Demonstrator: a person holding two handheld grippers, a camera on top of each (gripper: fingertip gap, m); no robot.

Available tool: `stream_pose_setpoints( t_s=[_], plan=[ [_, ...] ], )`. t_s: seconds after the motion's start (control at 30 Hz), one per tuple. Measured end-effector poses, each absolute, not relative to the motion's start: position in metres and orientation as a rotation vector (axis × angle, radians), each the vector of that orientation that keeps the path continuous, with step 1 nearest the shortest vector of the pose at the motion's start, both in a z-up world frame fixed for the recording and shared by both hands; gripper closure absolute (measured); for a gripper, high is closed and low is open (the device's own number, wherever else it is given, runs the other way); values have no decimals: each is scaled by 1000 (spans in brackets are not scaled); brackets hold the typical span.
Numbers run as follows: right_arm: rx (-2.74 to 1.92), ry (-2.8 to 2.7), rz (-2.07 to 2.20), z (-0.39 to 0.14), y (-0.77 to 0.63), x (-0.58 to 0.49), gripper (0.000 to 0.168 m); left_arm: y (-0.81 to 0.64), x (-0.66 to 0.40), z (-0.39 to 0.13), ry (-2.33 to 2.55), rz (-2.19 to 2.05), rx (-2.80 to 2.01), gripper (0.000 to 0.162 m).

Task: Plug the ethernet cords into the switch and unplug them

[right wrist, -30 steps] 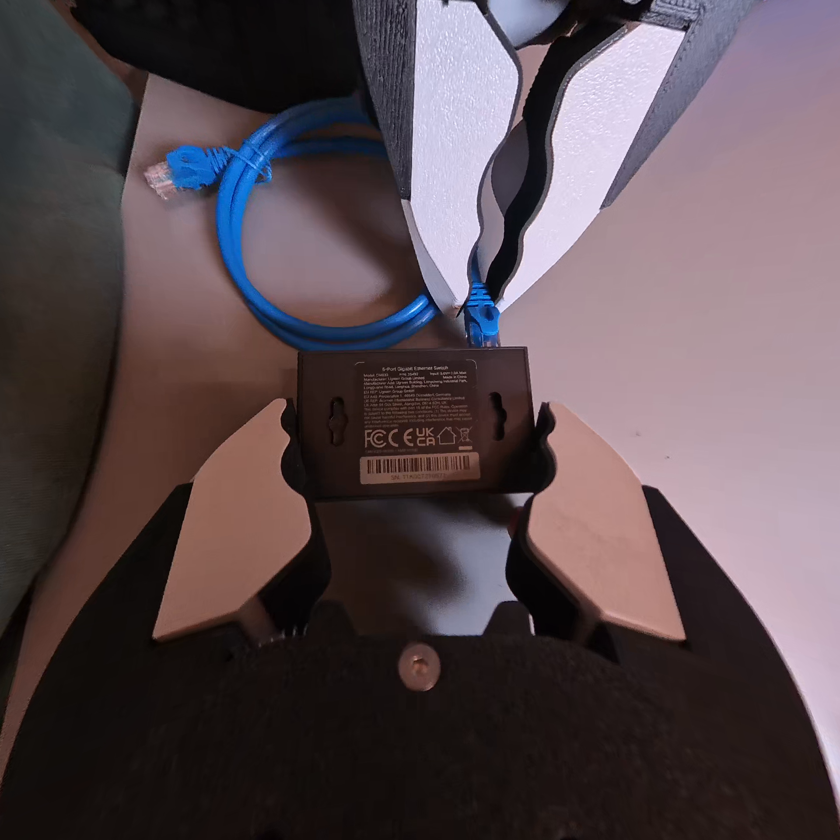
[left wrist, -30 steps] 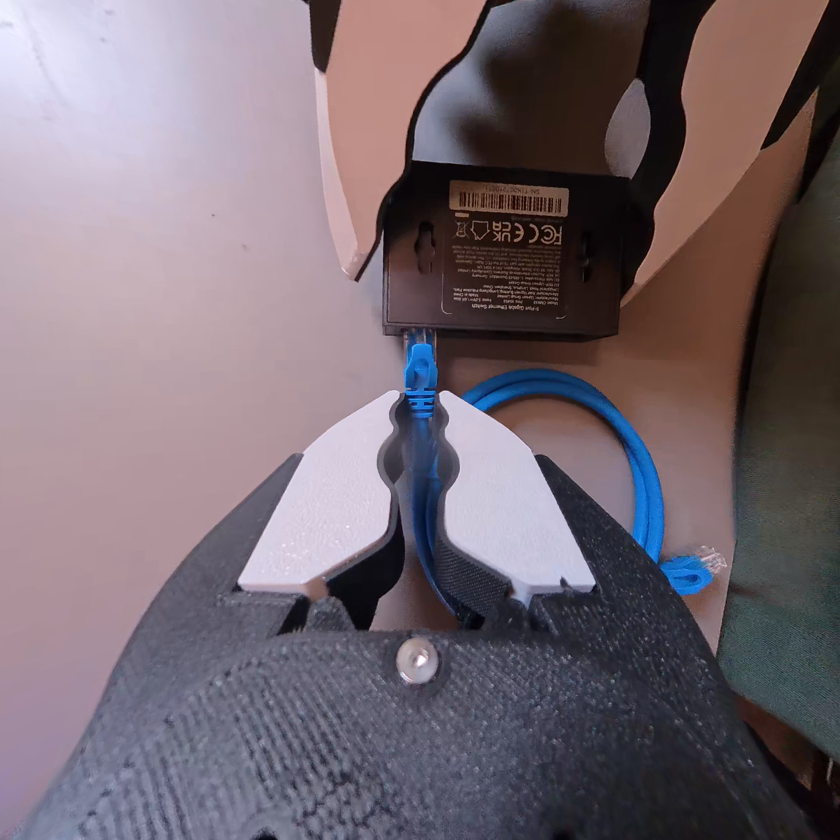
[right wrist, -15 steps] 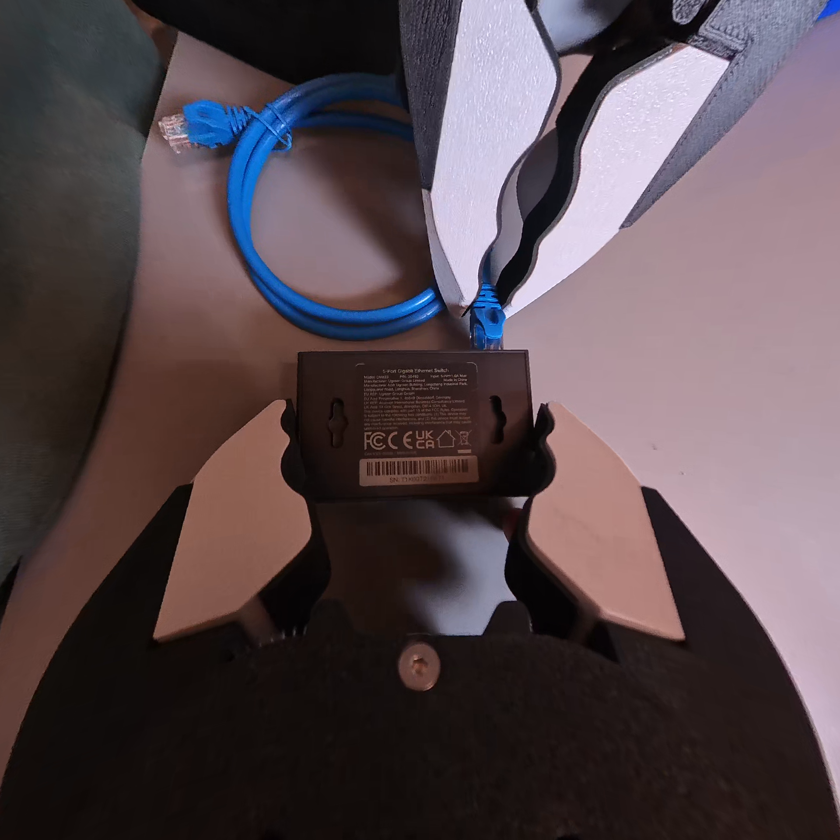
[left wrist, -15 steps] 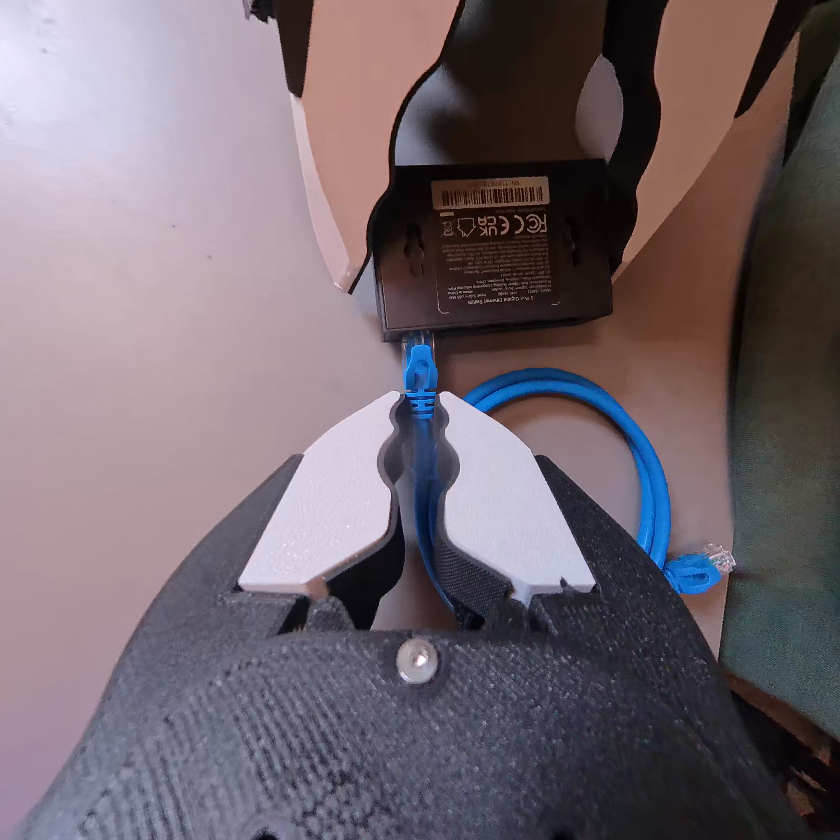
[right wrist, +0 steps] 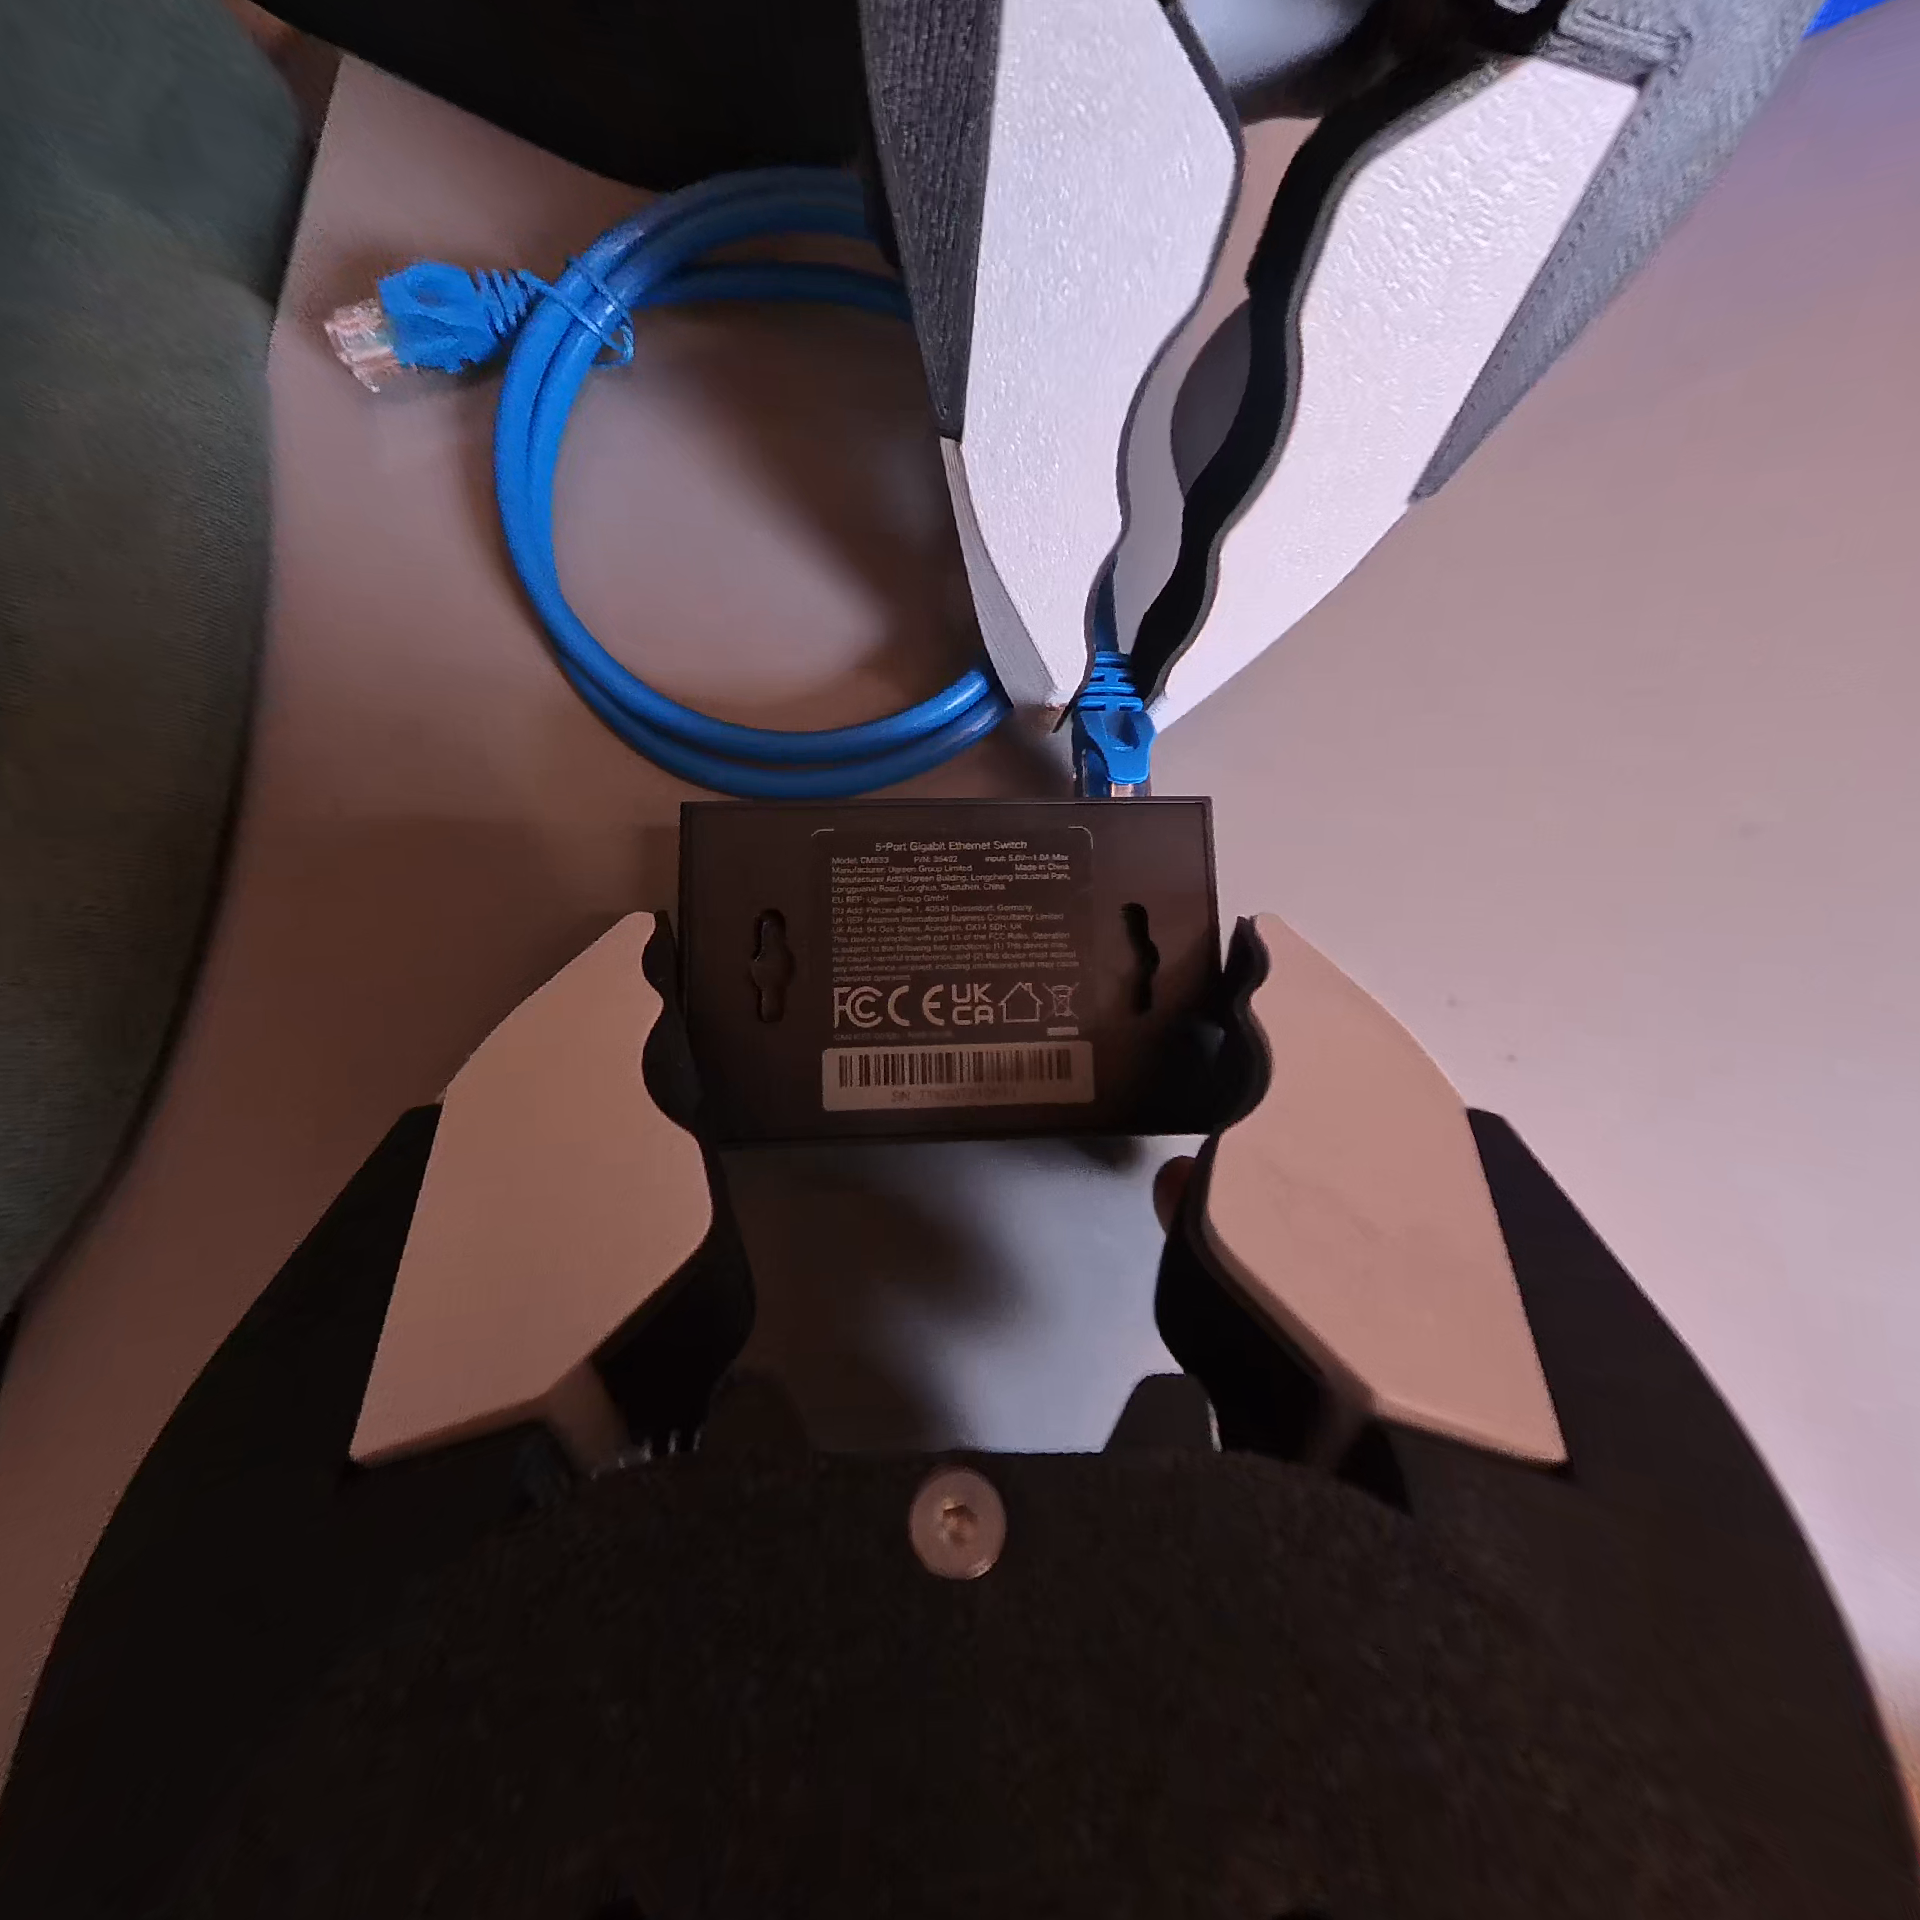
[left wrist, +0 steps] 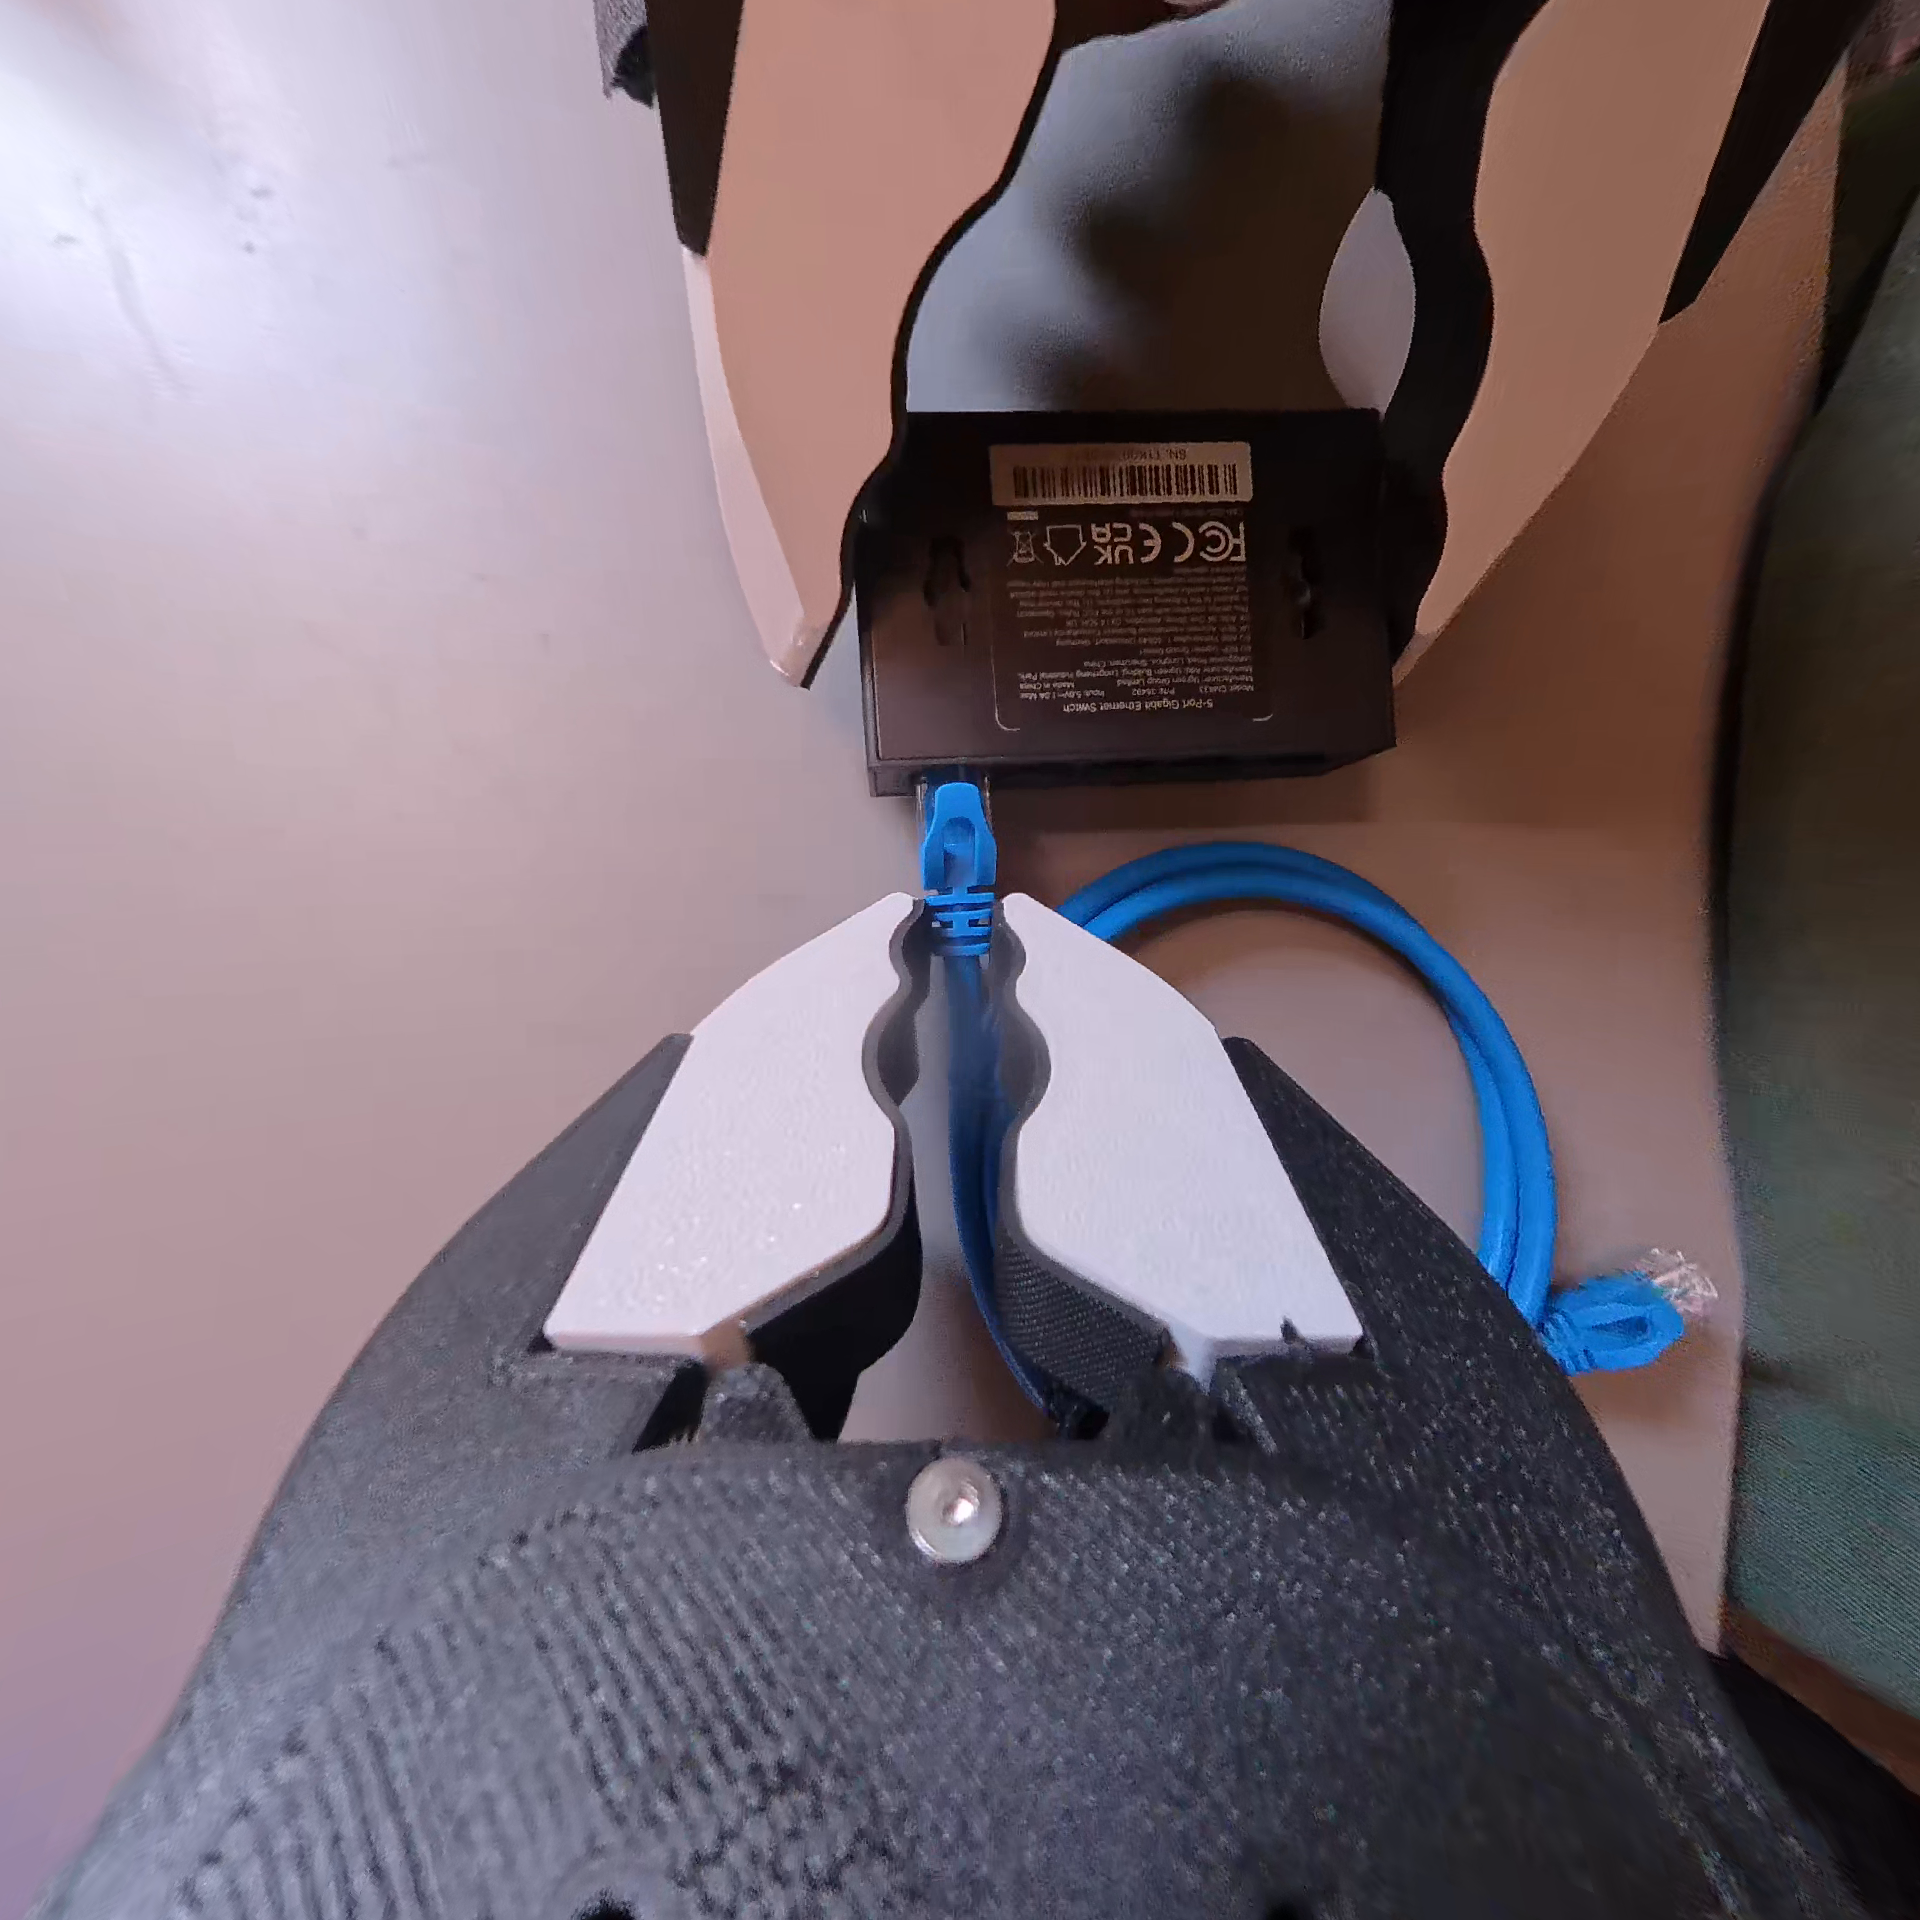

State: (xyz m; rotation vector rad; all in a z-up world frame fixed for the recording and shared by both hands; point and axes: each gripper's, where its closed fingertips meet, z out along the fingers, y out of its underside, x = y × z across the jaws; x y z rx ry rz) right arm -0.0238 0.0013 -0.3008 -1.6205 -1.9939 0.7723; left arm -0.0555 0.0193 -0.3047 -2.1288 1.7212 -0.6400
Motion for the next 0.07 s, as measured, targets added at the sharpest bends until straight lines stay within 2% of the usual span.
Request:
stream_pose_setpoints(
  t_s=[0.03,0.07],
  plan=[
    [-1617,-1984,795,-298,3,-23,69,21,-55,-302,1700,-648,-2112,152],
    [-1607,-1976,830,-295,4,-23,69,21,-54,-297,1675,-684,-2110,152]
  ],
)
